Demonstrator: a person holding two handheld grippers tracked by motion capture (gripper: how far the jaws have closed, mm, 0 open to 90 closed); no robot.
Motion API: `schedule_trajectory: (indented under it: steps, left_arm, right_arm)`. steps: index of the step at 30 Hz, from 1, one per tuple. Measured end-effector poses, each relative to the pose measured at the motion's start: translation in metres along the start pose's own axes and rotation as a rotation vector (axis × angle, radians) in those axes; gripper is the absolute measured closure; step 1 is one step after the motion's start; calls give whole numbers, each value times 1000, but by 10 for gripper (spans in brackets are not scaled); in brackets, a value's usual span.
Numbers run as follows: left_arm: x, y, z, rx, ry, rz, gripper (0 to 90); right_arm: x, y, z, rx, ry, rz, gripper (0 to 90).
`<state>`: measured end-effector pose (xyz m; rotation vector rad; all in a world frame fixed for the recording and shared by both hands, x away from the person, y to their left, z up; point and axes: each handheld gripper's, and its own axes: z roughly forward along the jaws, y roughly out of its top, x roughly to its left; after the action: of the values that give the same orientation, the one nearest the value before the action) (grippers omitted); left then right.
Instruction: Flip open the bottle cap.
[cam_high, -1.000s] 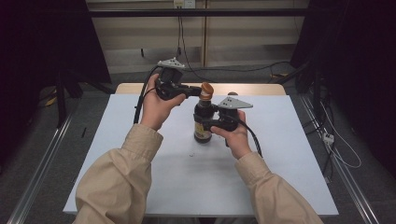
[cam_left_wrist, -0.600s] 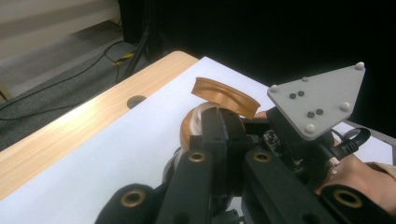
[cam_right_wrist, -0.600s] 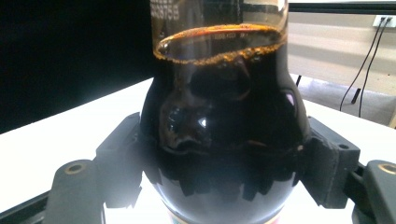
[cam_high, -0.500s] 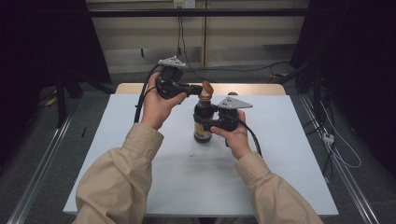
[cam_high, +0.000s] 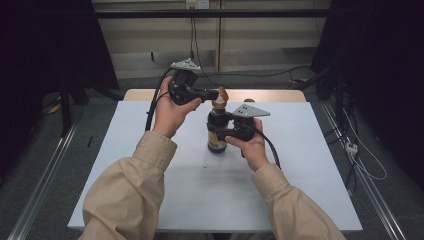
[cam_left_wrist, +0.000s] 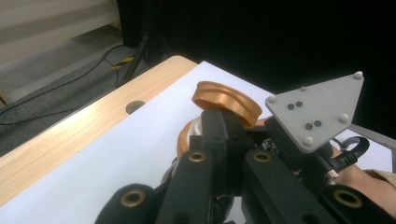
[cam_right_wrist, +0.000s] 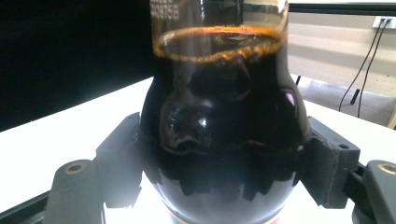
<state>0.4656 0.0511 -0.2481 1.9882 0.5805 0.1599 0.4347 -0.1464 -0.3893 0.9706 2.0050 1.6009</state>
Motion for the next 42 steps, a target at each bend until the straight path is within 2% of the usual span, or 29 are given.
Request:
schedule_trajectory:
  steps: [2, 15, 30, 38, 42]
  left_arm:
    - [0, 0, 0, 0, -4, -8, 900]
    - [-2, 3, 2, 7, 8, 6, 900]
    - [-8, 5, 10, -1, -16, 12, 900]
    - [-7, 5, 0, -17, -15, 13, 900]
    - [-4, 1, -7, -10, -22, 18, 900]
  right_arm:
    - [0, 0, 0, 1, 0, 2, 253]
    - [-1, -1, -1, -9, 1, 2, 253]
    - [1, -1, 0, -12, -3, -8, 253]
    - [1, -1, 0, -11, -4, -13, 251]
    - [1, -1, 0, -8, -10, -10, 250]
